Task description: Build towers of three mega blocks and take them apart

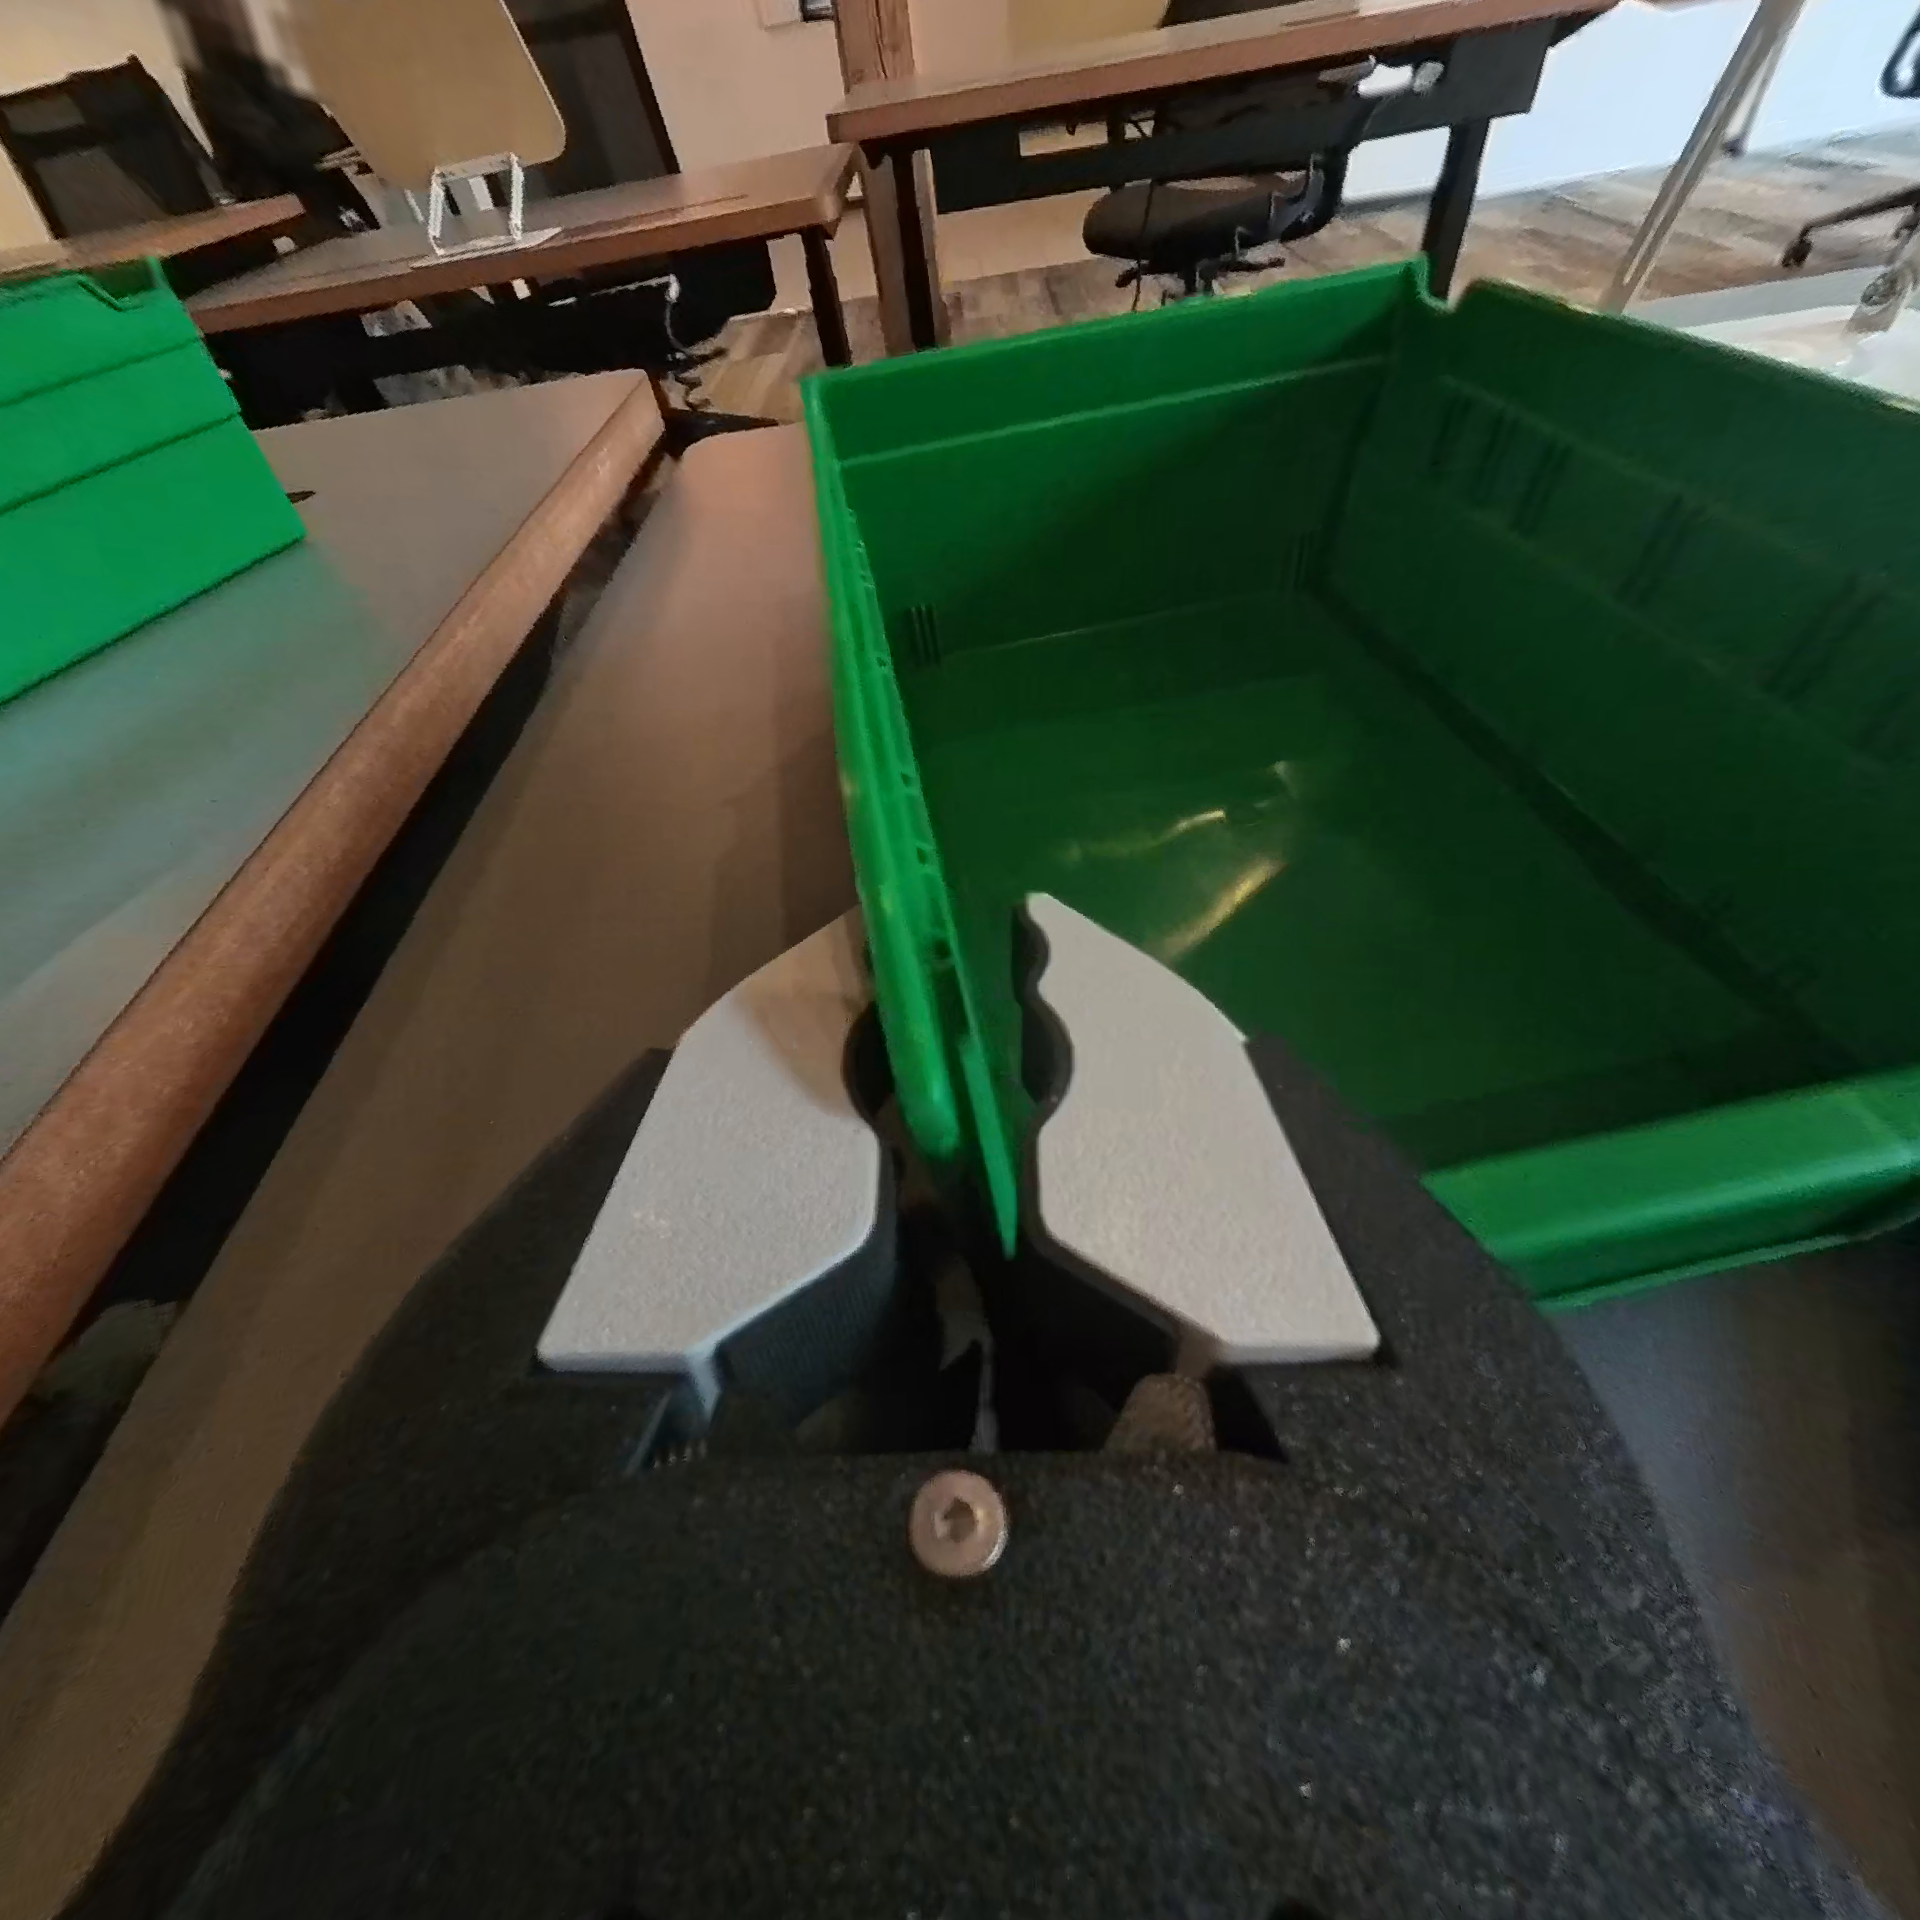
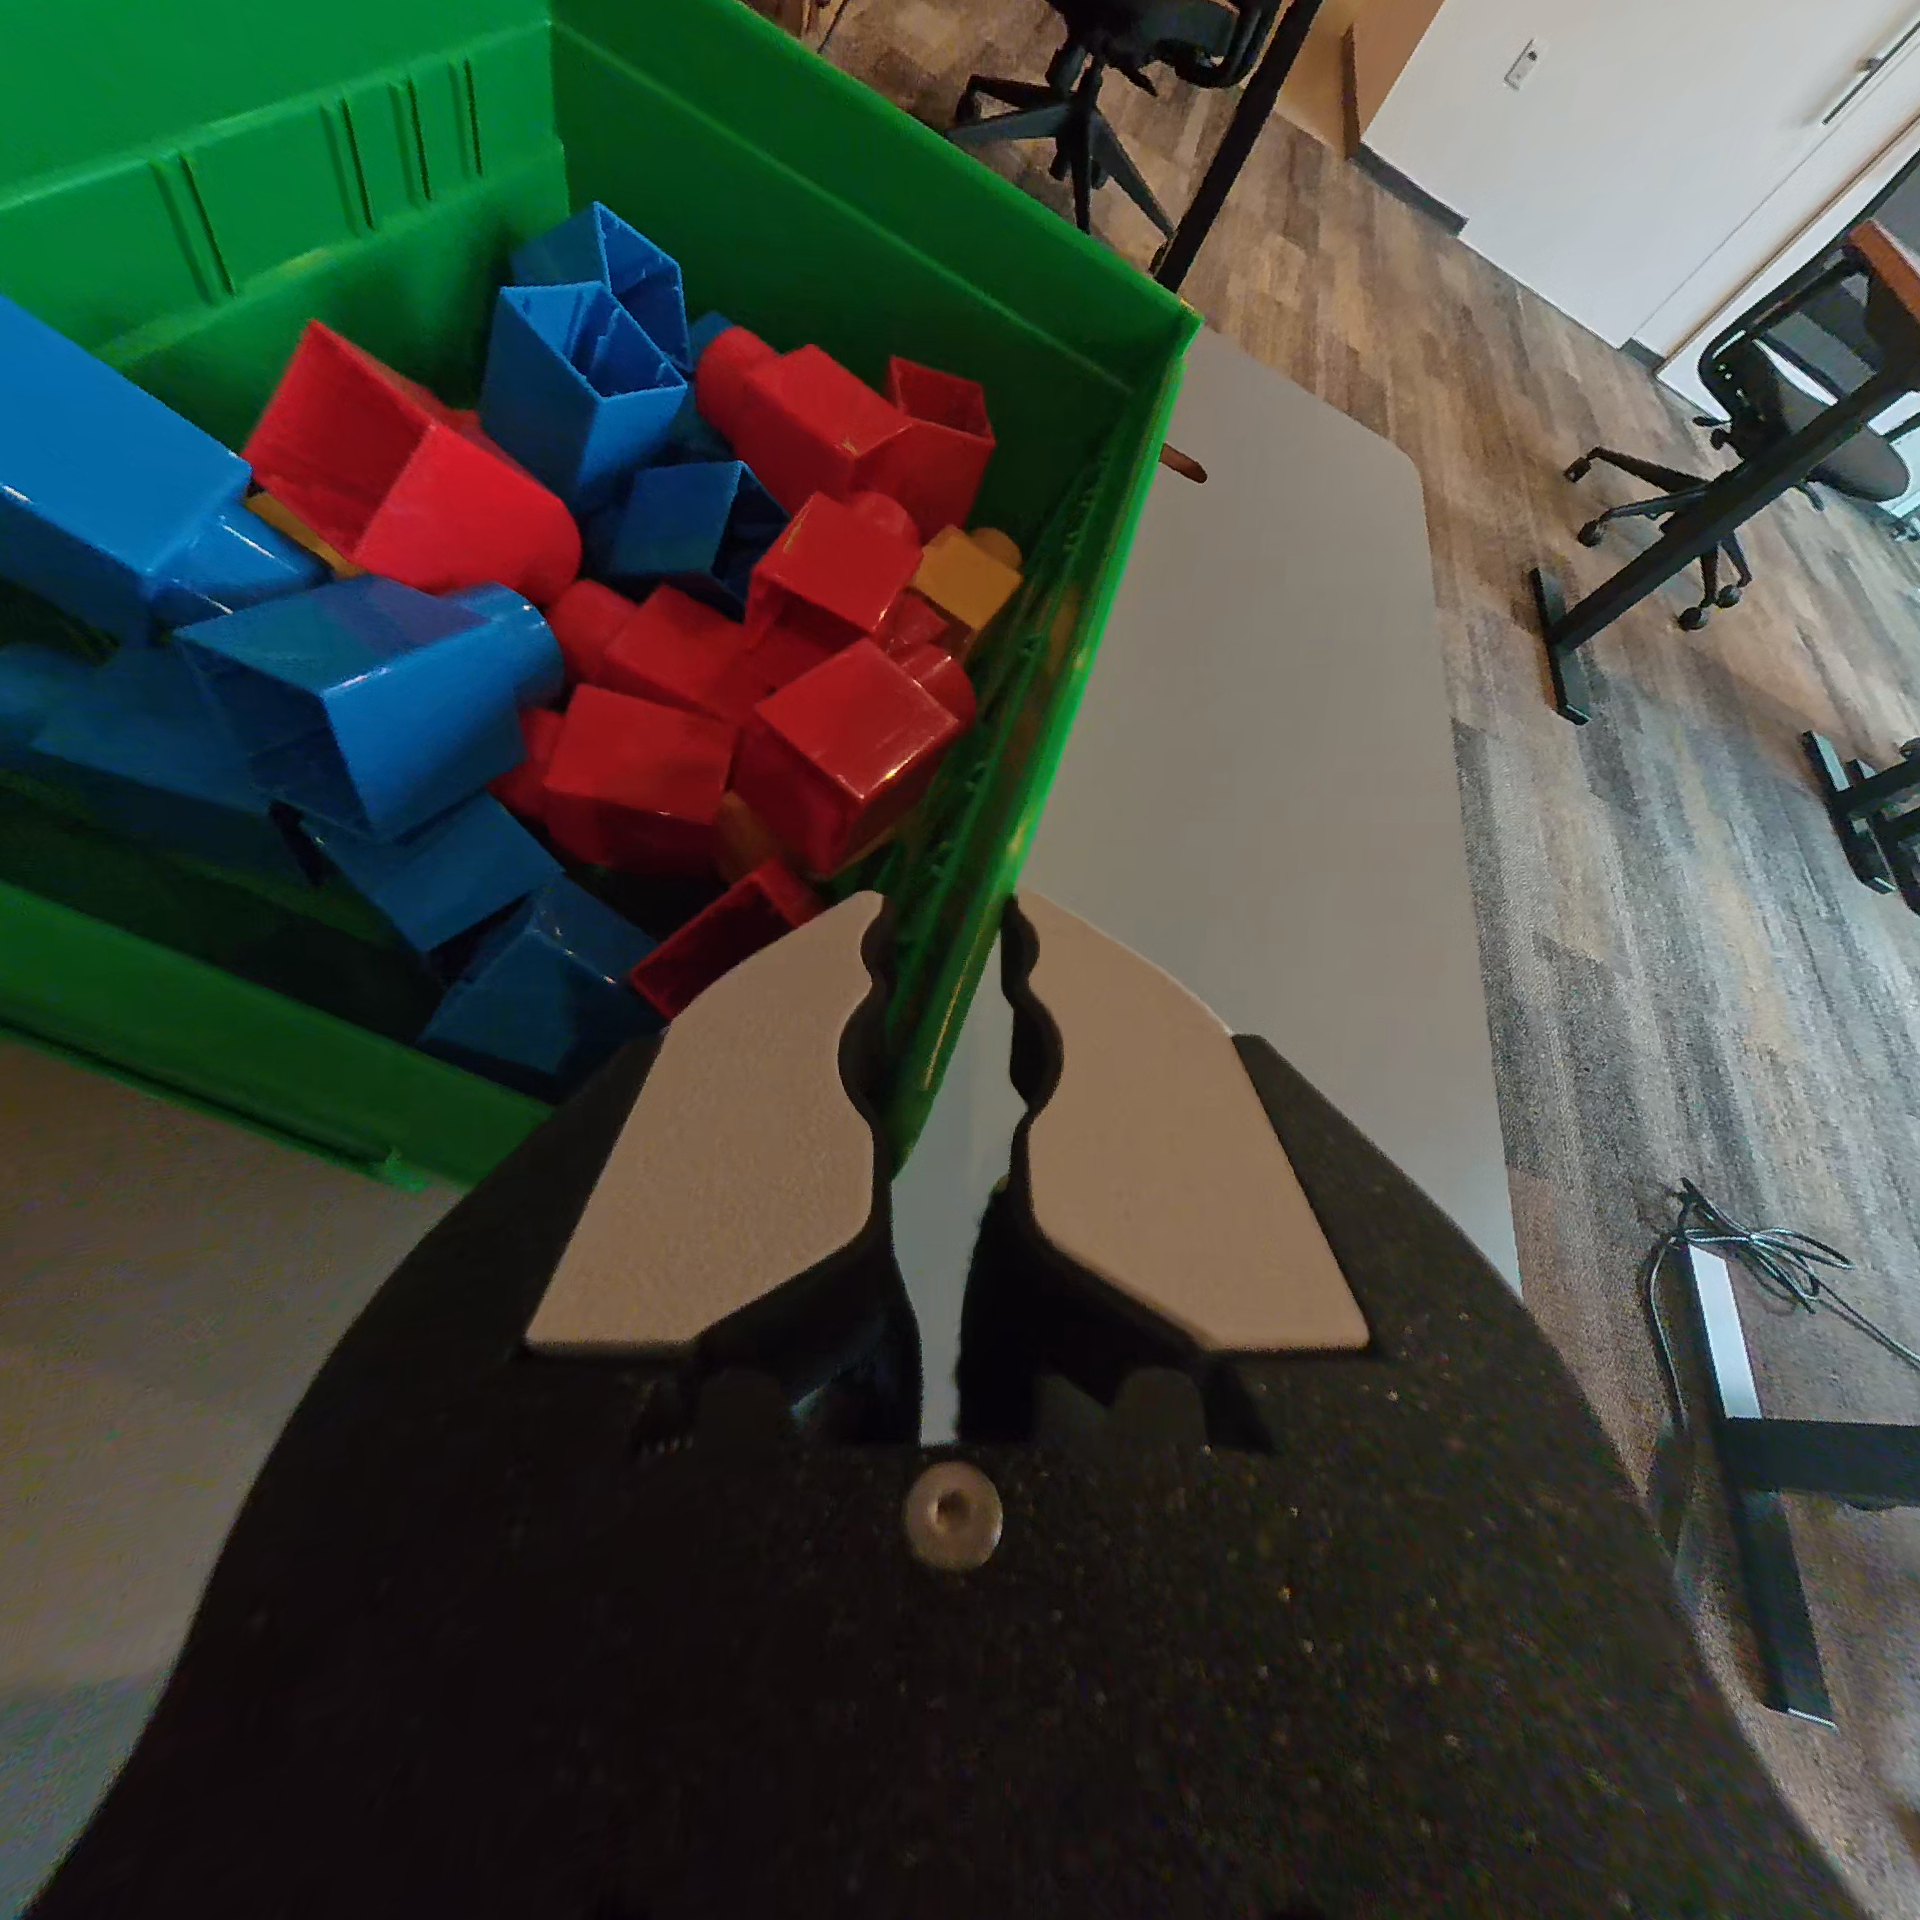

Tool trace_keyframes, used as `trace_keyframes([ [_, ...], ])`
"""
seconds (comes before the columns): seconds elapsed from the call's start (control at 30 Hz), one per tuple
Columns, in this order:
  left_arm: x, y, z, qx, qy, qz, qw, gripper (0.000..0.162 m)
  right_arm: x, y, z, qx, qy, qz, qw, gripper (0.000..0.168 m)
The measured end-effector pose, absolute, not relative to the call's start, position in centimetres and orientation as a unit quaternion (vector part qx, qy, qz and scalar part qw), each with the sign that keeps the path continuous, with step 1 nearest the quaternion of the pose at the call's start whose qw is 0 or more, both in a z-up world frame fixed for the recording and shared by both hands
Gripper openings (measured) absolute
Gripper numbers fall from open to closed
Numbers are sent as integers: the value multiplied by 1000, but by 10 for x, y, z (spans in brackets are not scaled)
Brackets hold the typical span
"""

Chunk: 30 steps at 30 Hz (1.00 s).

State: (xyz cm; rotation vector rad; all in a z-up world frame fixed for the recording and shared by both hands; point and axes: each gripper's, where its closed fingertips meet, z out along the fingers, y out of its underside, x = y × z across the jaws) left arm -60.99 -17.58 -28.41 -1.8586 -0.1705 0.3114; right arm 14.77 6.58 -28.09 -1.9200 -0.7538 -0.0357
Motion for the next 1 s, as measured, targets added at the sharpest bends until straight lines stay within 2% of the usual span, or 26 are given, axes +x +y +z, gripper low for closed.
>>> trace_keyframes([
  [0.1,-605,-176,-289,-805,-57,139,574,30,146,65,-281,-796,-312,-15,519,23],
  [0.43,-605,-188,-276,-801,-74,162,572,71,145,52,-271,-803,-286,-36,522,65],
  [1.0,-576,-214,-189,-697,-139,104,696,145,111,24,-195,-760,-186,6,623,139],
])
